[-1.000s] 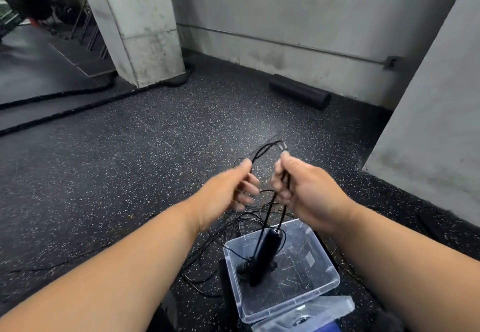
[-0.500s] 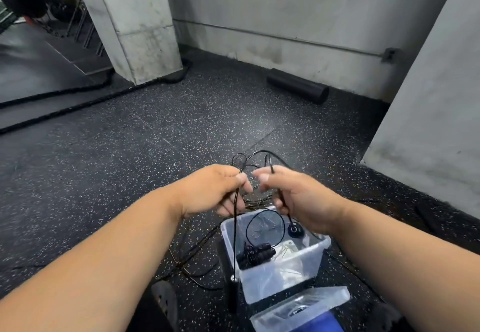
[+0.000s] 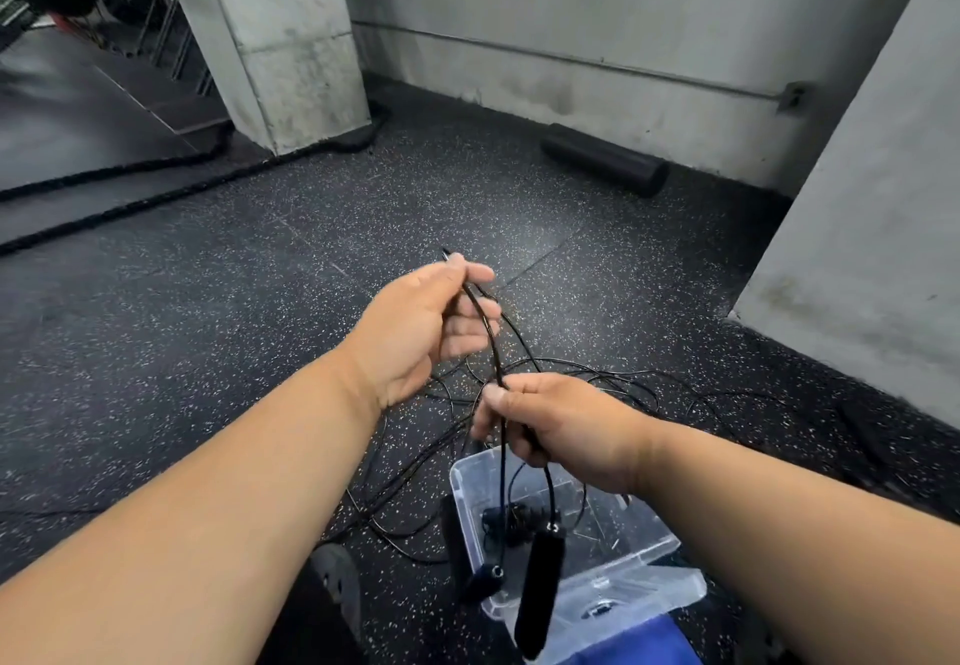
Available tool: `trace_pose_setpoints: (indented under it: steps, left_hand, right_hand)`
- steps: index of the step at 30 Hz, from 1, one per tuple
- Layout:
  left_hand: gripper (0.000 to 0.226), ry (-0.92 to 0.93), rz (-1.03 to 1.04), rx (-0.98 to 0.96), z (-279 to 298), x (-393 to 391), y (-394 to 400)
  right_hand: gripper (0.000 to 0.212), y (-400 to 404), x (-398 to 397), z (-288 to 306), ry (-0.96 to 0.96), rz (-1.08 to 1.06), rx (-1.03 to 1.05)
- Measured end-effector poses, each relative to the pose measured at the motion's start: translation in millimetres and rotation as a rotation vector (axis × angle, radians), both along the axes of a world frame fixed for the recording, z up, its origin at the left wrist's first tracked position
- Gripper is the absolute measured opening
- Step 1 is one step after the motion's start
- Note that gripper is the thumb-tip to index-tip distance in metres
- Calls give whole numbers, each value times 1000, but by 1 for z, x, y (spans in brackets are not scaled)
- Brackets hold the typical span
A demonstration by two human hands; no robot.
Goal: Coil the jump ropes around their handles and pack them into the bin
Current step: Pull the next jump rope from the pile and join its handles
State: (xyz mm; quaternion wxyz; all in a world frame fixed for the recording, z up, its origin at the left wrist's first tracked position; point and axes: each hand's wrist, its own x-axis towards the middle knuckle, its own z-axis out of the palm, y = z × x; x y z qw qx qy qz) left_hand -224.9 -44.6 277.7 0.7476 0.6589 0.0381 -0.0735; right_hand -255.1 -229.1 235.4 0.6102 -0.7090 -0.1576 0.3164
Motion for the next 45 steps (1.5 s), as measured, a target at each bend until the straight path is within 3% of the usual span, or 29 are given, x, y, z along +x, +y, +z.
trace_pose_setpoints:
  steps: [3,7,11,14,18,24,30,37,41,45]
  left_hand:
    - [34,-9,62,-70,-3,4,3]
    - [25,109,-48,101,-22,-1,2]
    - [43,117,-547,628,-49,-16,-6]
    - [56,68,-626,789,-73,-25,-23]
    - [13,-1,-509,858,-98,-22,-35]
    - [38,143,-557,533,-100,-26,-38]
    - [37,158,-588,299,-76,-36,-48]
    - [39,295,-260,-65,-62,-34,-57]
    - [45,348,-120,-375,-43,-22,-45]
    - [62,422,-51,-642,-34,-12,-24]
  right_hand:
    - [33,0,6,9,-30,-98,73]
    - [37,-5,17,23,63,-270,265]
    - [37,-12,28,34,144,-353,445]
    - [35,-15,32,37,200,-368,511]
    - [34,-16,33,40,266,-355,586]
    - [32,-20,31,46,259,-348,658]
    - [31,-35,41,49,253,-415,709]
    - [41,-48,50,40,135,-552,441]
    - [55,-48,37,20,84,-312,136]
    - [40,-31,16,-3,80,94,-59]
